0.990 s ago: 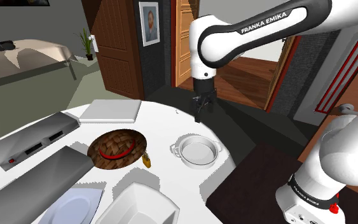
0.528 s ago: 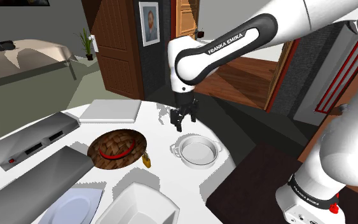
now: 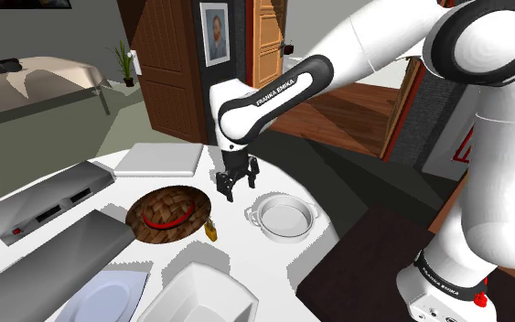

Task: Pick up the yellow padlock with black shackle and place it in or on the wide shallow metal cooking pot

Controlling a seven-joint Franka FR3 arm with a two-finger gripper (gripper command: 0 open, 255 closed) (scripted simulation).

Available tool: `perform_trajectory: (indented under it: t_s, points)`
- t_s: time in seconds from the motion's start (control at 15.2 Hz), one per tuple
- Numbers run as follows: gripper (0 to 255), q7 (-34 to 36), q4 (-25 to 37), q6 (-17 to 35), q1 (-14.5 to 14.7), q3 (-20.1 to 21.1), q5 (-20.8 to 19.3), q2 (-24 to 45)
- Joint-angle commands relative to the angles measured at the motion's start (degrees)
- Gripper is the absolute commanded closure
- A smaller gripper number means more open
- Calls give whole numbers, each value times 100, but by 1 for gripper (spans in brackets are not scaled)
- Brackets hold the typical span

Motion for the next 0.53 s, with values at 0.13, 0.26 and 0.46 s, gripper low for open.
perform_trajectory:
  t_s: [0.13, 0.26, 0.46]
  points:
    - [0, 313, 880, 34, 235, -46, -208, 948]
    - [0, 428, 1384, -8, 354, -88, -292, 1425]
    - [0, 572, 2238, -139, 541, -158, -395, 2166]
